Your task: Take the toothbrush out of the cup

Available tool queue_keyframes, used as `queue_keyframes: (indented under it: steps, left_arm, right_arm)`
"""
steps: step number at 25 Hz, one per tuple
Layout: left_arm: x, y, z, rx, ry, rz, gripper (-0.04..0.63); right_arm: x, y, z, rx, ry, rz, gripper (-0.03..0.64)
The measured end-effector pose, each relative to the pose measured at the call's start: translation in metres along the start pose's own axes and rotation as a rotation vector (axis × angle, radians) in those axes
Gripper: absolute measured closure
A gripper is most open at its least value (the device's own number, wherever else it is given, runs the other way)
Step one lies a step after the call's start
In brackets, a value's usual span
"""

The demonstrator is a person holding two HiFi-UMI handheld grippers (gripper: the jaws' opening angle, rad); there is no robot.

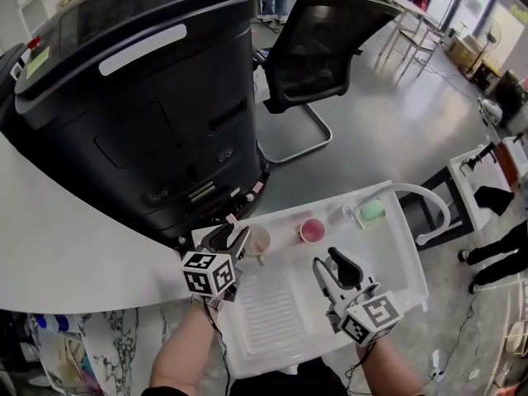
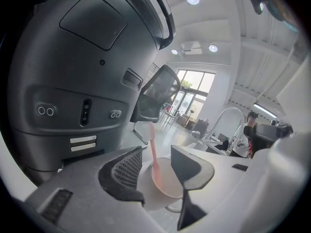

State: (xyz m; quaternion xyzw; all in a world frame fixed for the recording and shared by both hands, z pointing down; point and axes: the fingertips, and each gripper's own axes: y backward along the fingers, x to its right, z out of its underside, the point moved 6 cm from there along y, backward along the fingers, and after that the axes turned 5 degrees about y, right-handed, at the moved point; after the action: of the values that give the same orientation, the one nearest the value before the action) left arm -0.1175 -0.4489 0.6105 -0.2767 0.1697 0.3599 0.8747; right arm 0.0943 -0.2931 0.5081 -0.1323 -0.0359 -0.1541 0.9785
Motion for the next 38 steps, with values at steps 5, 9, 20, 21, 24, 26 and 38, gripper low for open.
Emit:
queue_keyframes:
  steps: [5, 9, 20, 21, 24, 26, 38]
  left_arm:
    - [-0.001, -0.009, -0.003, -0.003, -0.004, 0.004, 0.396]
    - [-0.003, -0.011, -0.003, -0.001, 0.002, -0.004, 0.424]
    - [-0.005, -0.013, -0.006, 0.009, -0.001, -0.014, 0.541]
    - [-0.005, -0.013, -0.007, 0.011, -0.001, -0.011, 0.546]
    - [-0.002, -0.012, -0.008, 0.020, 0.001, 0.002, 0.552]
    - [0.000, -0.011, -0.009, 0.027, 0.003, 0.010, 0.557]
    - [0.024, 0.010, -0.028, 0.109, -0.047, 0.034, 0.563]
  right_arm:
    - [0.006, 0.000, 0.001, -0.004, -0.001, 0.013, 0.453]
    - [0.010, 0.003, 0.002, -0.008, -0.004, 0.023, 0.456]
    - [0.015, 0.005, 0.003, -0.014, -0.003, 0.038, 0.462]
    - [0.015, 0.005, 0.003, -0.015, -0.002, 0.038, 0.463]
    - [0.015, 0.005, 0.002, -0.014, 0.000, 0.036, 0.465]
    - [0.014, 0.005, 0.001, -0.012, 0.001, 0.034, 0.466]
    - [0.013, 0.013, -0.008, 0.008, 0.013, 0.004, 0.468]
